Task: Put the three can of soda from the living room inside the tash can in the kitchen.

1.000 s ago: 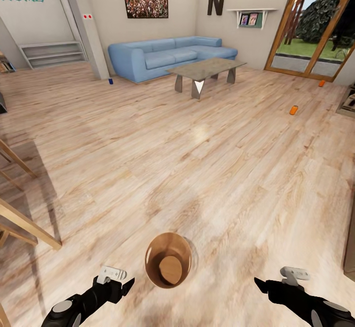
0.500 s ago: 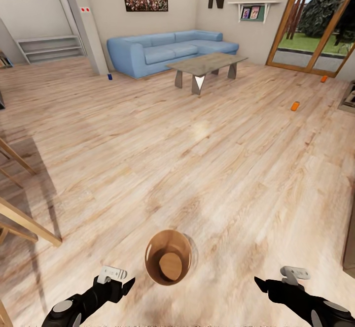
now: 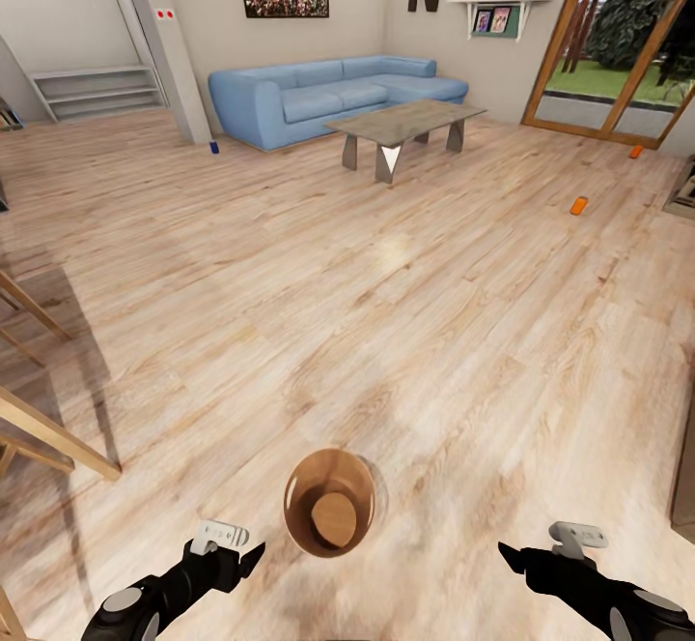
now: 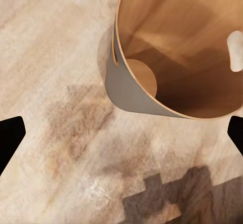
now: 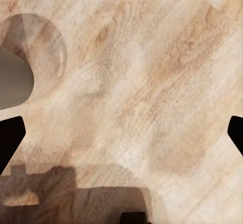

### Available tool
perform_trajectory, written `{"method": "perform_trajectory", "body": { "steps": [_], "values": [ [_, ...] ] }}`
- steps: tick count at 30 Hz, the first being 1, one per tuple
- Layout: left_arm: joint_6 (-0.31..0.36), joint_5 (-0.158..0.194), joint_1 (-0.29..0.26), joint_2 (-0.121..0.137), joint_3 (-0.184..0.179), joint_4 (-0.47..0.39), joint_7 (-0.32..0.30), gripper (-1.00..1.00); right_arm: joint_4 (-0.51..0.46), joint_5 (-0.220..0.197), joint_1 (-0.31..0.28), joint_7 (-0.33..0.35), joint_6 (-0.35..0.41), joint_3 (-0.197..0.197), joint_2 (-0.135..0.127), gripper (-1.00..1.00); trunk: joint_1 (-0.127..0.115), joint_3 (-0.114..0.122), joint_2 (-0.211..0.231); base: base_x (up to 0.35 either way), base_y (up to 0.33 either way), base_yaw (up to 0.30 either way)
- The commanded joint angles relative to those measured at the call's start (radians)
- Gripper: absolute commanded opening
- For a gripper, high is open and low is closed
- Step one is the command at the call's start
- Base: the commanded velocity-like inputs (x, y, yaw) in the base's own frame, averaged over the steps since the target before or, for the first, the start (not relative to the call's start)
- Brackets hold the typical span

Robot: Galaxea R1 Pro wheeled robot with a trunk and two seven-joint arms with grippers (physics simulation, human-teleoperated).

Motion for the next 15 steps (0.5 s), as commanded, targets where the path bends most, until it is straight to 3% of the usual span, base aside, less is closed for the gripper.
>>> {"method": "perform_trajectory", "body": {
  "steps": [1, 6, 15],
  "values": [
    [0.0, 0.0, 0.0, 0.0, 0.0, -0.001, 0.0, 1.0, 0.0, 0.0, 0.0, 0.0, 0.0, 0.0, 0.0, 1.0, 0.0, 0.0, 0.0, 0.0, 0.0, 0.0],
    [0.001, 0.001, 0.0, 0.0, 0.0, 0.0, 0.0, 1.0, 0.0, 0.0, 0.0, 0.0, 0.0, 0.0, 0.0, 1.0, 0.0, 0.0, 0.0, 0.009, 0.0, 0.0],
    [0.002, 0.0, 0.0, 0.003, -0.001, 0.0, 0.0, 1.0, 0.0, 0.0, 0.0, 0.0, 0.0, 0.0, 0.0, 1.0, 0.0, 0.0, 0.0, 0.205, 0.022, 0.0]
  ]
}}
